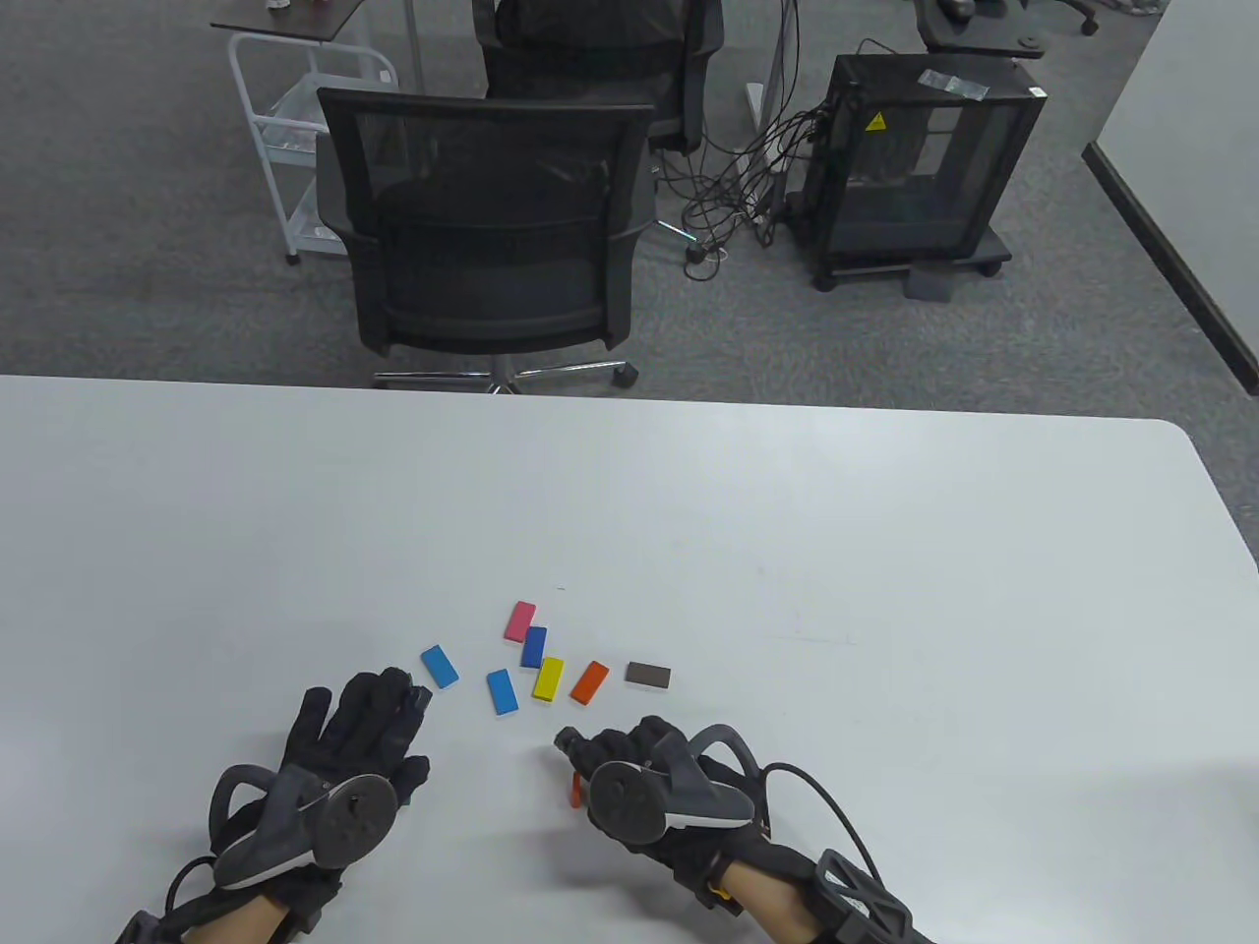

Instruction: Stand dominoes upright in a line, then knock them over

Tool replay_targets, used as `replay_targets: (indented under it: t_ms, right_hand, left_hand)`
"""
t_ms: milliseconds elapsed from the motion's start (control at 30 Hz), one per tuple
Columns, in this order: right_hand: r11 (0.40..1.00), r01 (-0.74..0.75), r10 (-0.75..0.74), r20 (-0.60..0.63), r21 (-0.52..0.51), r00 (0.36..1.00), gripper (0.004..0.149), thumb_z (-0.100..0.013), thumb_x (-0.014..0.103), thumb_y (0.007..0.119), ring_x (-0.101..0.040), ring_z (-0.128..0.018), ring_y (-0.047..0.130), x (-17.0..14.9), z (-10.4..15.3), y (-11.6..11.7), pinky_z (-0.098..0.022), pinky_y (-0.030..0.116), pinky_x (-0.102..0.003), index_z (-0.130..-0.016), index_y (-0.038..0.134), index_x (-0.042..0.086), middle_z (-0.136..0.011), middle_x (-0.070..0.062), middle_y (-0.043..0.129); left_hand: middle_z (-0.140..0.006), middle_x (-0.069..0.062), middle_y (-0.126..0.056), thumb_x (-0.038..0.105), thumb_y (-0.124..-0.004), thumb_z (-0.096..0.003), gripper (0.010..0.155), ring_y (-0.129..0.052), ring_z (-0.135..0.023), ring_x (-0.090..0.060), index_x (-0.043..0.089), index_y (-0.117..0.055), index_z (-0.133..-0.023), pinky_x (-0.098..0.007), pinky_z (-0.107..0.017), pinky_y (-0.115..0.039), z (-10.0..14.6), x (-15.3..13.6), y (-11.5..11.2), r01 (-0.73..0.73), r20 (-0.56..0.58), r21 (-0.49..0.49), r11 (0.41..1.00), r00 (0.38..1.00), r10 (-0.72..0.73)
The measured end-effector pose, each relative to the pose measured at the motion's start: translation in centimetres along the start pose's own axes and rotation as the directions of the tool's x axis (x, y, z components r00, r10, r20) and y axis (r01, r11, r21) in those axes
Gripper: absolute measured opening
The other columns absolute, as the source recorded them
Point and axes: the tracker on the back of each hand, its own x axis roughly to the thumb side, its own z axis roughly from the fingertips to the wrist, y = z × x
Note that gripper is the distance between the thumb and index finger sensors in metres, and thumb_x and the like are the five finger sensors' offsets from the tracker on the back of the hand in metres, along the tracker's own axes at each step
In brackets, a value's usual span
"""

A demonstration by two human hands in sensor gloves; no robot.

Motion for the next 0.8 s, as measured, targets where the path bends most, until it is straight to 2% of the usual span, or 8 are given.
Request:
replay_targets:
  t_ms: [200, 400, 600, 800]
  right_hand:
    - [0.999, -0.043, 0.044, -0.057, 0.019, 0.997, 0.073, -0.056, 0.037, 0.076, -0.031, -0.095, 0.071, -1.6, 0.5, -0.9, -0.079, 0.046, -0.056, -0.116, 0.040, 0.018, -0.110, -0.015, 0.057]
    - [0.997, -0.006, -0.010, -0.216, -0.073, 0.976, 0.065, -0.056, 0.033, 0.075, -0.031, -0.096, 0.072, -5.3, -0.1, -2.5, -0.079, 0.046, -0.055, -0.114, 0.048, 0.021, -0.110, -0.013, 0.059]
    - [0.998, -0.049, 0.055, -0.298, 0.027, 0.953, 0.064, -0.056, 0.035, 0.076, -0.031, -0.098, 0.071, -7.3, -2.7, -2.0, -0.080, 0.045, -0.054, -0.114, 0.050, 0.023, -0.112, -0.011, 0.058]
    - [0.996, -0.032, 0.057, -0.326, 0.082, 0.944, 0.062, -0.056, 0.036, 0.076, -0.029, -0.098, 0.072, -7.9, -5.3, -1.0, -0.080, 0.044, -0.053, -0.112, 0.053, 0.025, -0.111, -0.007, 0.063]
  left_hand:
    - [-0.134, -0.012, -0.037, 0.051, -0.042, -0.0706, 0.065, -0.037, -0.122, -0.039, 0.018, -0.038, -0.127, -0.060, -0.087, -0.026, 0.0, 0.0, 0.0, 0.000, -0.001, 0.002, 1.000, 1.000, 0.000]
    - [-0.134, -0.012, -0.036, 0.050, -0.042, -0.0706, 0.065, -0.036, -0.122, -0.039, 0.018, -0.039, -0.127, -0.060, -0.087, -0.026, 0.0, 0.0, 0.0, 0.001, 0.002, 0.001, 1.000, 1.000, -0.001]
    - [-0.134, -0.012, -0.037, 0.051, -0.042, -0.0706, 0.065, -0.037, -0.122, -0.039, 0.018, -0.039, -0.127, -0.060, -0.087, -0.026, 0.0, 0.0, 0.0, 0.000, 0.000, 0.001, 1.000, 1.000, 0.000]
    - [-0.134, -0.012, -0.037, 0.051, -0.042, -0.0706, 0.065, -0.037, -0.122, -0.039, 0.018, -0.039, -0.127, -0.060, -0.087, -0.026, 0.0, -0.1, 0.0, -0.003, -0.001, -0.001, 1.000, 1.000, 0.003]
